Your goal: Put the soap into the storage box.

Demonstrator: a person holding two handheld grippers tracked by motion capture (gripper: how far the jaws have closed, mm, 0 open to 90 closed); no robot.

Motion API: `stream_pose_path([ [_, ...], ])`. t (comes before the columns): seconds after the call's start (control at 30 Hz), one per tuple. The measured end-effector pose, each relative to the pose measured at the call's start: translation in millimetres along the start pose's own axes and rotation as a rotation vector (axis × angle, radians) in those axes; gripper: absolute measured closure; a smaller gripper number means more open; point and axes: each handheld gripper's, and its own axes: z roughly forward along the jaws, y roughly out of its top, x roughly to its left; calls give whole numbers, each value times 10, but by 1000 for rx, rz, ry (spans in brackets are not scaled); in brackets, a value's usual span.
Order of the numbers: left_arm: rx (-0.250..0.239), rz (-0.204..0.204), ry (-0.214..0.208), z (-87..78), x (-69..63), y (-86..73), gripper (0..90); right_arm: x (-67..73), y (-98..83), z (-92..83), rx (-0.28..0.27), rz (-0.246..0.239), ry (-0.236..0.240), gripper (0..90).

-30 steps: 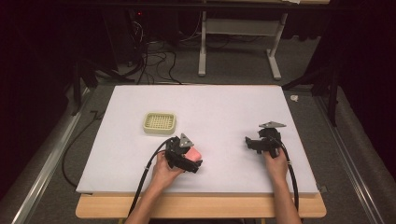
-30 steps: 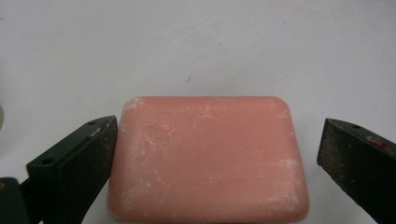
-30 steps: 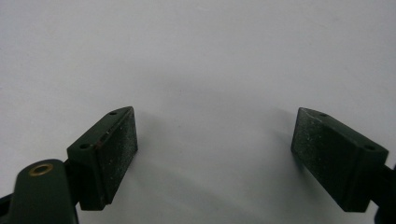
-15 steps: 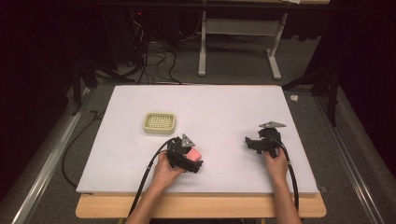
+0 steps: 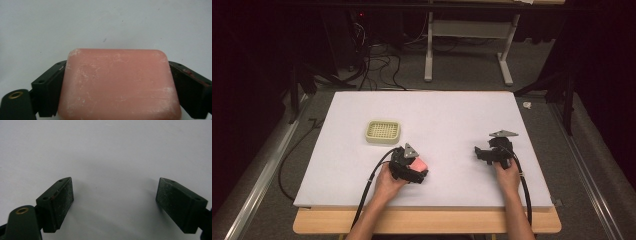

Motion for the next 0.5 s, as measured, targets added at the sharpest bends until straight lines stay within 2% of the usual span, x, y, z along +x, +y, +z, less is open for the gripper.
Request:
stream_pose_path([
  [0.5, 3, 1, -8, -15, 5, -4, 136, 1, 0, -1, 1, 1, 0, 154],
])
